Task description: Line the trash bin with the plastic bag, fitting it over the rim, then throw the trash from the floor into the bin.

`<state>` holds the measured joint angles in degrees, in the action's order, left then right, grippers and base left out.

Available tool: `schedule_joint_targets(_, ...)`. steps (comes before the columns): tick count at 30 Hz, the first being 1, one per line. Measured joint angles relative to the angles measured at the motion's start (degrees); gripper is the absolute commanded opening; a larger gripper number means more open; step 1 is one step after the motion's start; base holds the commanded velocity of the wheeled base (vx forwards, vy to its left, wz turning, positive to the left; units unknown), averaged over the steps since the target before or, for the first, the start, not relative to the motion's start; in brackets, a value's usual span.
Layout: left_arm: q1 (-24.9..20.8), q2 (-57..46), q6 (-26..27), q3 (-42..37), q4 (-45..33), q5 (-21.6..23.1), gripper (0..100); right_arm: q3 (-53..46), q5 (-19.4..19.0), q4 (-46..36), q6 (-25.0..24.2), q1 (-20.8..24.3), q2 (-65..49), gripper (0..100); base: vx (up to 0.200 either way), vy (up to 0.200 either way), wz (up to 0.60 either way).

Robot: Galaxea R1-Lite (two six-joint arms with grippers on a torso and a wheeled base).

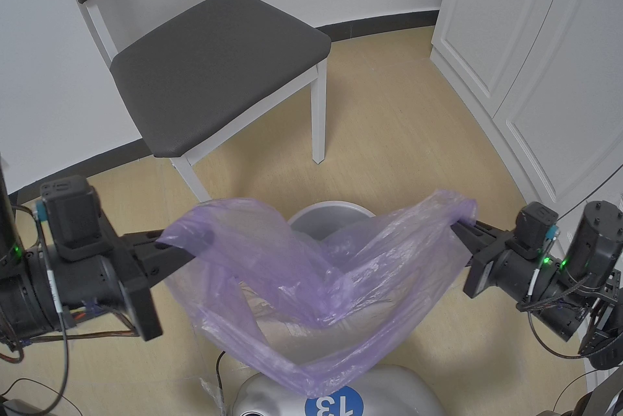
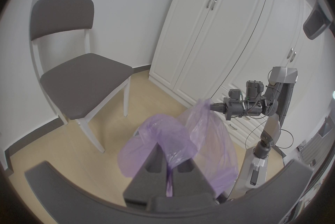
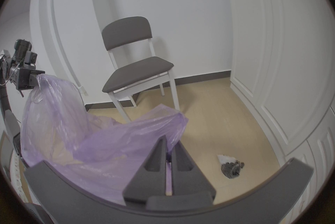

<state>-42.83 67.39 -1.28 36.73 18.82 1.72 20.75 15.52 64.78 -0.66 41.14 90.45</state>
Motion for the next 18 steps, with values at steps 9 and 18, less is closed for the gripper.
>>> schedule_joint_targets(9, -4.35, 13.12, -4.3, 0.3, 16.98, -2.4, 0, 11.36, -2.22, -1.01, 2.89, 2.57, 8.14, 0, 0.0, 0.0, 0.0)
schedule_joint_targets(18, -5.05, 23.81, -5.89, 3.64, 21.16, -3.83, 0, 14.06, -3.75, -2.05, 0.28, -0.44, 14.26, 0, 0.0, 0.0, 0.0)
